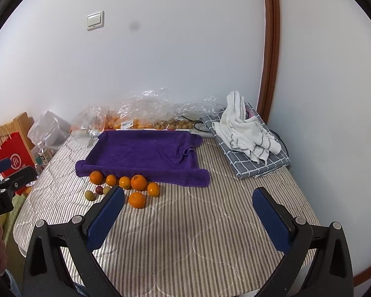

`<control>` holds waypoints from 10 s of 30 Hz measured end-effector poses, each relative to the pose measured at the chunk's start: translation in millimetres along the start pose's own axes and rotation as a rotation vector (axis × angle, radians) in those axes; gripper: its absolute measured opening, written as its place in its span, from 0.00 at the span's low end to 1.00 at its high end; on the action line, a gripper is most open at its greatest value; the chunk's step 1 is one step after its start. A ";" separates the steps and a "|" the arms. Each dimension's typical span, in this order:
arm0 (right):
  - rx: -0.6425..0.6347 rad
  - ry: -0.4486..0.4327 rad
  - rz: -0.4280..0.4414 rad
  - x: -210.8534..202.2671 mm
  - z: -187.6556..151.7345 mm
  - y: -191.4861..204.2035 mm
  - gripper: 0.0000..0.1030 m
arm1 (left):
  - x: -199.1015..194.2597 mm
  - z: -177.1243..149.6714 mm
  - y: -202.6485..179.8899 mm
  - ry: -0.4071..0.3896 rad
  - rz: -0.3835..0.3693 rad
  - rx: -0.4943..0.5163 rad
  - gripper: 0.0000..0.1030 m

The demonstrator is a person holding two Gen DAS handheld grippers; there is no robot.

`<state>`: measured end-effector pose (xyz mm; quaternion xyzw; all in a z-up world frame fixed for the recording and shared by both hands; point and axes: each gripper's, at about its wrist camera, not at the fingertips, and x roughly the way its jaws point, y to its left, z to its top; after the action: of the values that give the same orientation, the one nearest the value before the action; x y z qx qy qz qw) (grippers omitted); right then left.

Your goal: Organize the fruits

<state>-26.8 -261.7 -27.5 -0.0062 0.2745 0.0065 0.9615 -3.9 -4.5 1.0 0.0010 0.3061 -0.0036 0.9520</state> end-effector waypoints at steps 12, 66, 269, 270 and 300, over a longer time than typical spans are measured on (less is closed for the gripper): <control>0.001 0.001 -0.002 0.9 -1.7 -0.6 0.99 | -1.3 -1.9 -0.7 0.000 0.000 -0.001 1.00; 0.002 0.027 0.000 11.5 -8.4 8.4 0.99 | 3.9 -11.2 1.4 0.014 -0.001 -0.003 1.00; -0.076 0.200 0.141 344.5 34.5 69.2 0.49 | 317.9 31.0 56.2 0.155 -0.053 -0.012 0.26; -0.075 0.196 0.139 342.9 35.5 68.6 0.52 | 317.0 31.6 56.6 0.152 -0.050 -0.014 0.26; -0.075 0.194 0.249 220.4 -6.2 77.8 0.54 | 216.5 -15.1 90.9 0.140 -0.131 -0.156 0.40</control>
<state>155.8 -182.1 -149.8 -0.0083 0.3643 0.1353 0.9214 163.9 85.1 -137.4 -0.0927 0.3703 -0.0420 0.9233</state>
